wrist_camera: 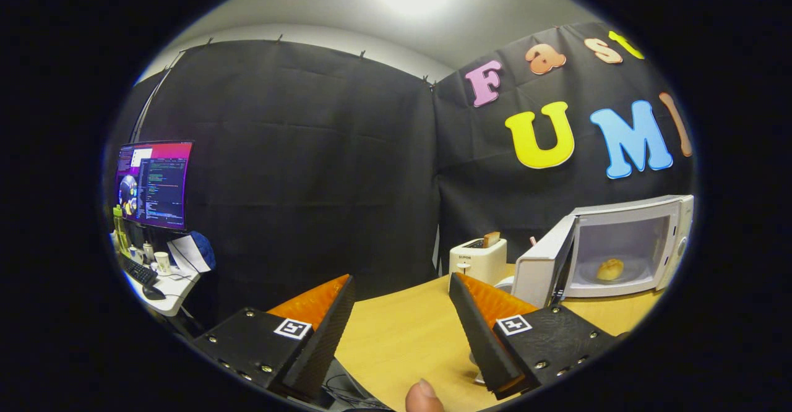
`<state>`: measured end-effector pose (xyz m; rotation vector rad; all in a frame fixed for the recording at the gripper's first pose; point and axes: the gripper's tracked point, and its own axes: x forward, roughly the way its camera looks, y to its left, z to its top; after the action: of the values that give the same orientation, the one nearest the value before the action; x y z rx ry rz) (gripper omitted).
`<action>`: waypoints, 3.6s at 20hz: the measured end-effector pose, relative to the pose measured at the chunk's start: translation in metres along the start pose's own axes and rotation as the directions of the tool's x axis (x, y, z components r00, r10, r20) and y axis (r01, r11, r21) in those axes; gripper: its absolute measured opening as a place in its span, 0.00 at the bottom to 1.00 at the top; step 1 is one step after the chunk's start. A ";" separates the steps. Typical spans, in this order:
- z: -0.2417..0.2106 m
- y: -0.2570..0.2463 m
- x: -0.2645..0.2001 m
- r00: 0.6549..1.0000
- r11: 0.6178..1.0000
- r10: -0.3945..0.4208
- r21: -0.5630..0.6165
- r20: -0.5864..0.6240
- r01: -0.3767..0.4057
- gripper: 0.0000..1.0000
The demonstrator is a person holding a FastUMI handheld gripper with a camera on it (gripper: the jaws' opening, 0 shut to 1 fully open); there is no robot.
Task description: Open the microwave, put the food inside, and close the microwave door.
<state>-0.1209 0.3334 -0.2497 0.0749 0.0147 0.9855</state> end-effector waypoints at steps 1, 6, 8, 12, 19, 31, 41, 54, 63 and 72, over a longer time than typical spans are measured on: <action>-0.012 0.003 0.009 1.000 1.000 0.005 -0.003 -0.031 -0.005 0.90; -0.032 -0.024 0.025 0.989 0.989 -0.138 -0.068 -0.049 0.134 0.32; -0.043 -0.033 0.030 0.981 0.978 -0.181 -0.117 -0.066 0.172 0.21; -0.069 -0.057 0.036 0.957 0.963 -0.255 -0.123 -0.140 0.239 0.09; -0.071 -0.090 0.000 0.923 0.931 -0.363 -0.105 -0.131 0.351 0.01; -0.049 -0.271 -0.092 0.758 0.765 -0.643 -0.143 -0.111 0.628 0.01; -0.044 -0.406 -0.097 0.626 0.641 -0.767 -0.129 -0.141 0.756 0.01; -0.053 -0.491 -0.071 0.505 0.530 -0.843 -0.120 -0.188 0.840 0.04; -0.003 -0.413 -0.088 0.590 0.610 -0.787 -0.087 -0.177 0.788 0.04; 0.108 -0.307 -0.120 0.696 0.702 -0.707 0.004 -0.124 0.713 0.04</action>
<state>0.0731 0.0587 -0.1660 0.0528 0.1654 0.1965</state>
